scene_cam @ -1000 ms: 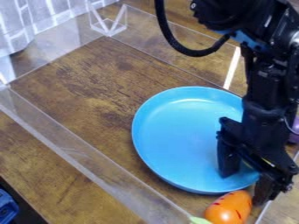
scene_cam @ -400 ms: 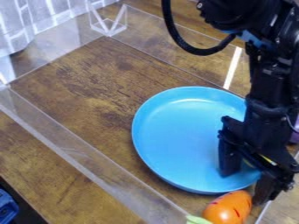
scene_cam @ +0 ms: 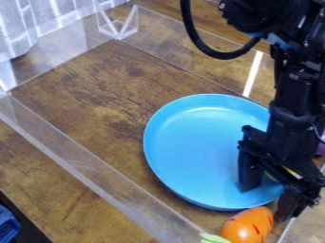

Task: Move the carrot to the left side

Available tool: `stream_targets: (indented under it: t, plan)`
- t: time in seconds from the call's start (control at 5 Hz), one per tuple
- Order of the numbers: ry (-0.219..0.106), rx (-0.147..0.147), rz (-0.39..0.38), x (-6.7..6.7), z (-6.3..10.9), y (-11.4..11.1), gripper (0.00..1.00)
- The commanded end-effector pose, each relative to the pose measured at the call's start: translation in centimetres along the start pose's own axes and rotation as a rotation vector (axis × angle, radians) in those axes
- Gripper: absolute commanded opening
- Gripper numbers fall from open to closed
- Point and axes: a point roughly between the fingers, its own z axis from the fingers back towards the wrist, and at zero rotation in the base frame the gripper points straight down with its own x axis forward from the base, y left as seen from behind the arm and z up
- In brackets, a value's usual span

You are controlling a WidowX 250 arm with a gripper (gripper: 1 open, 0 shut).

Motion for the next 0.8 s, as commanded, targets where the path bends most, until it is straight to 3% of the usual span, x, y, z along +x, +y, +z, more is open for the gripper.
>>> stream_targets:
  t: [0.0,0.2,0.4,0.6]
  plan:
    - [0.071,0.002,0.002,-0.78,-1.95,1.26,1.0]
    - [0.083,0.003,0.002,-0.76,-1.92,1.26,1.0]
    - [0.093,0.004,0.001,-0.73,-1.92,1.27,0.0]
    - [0.097,0.002,-0.003,-0.85,-1.75,1.11,0.0]
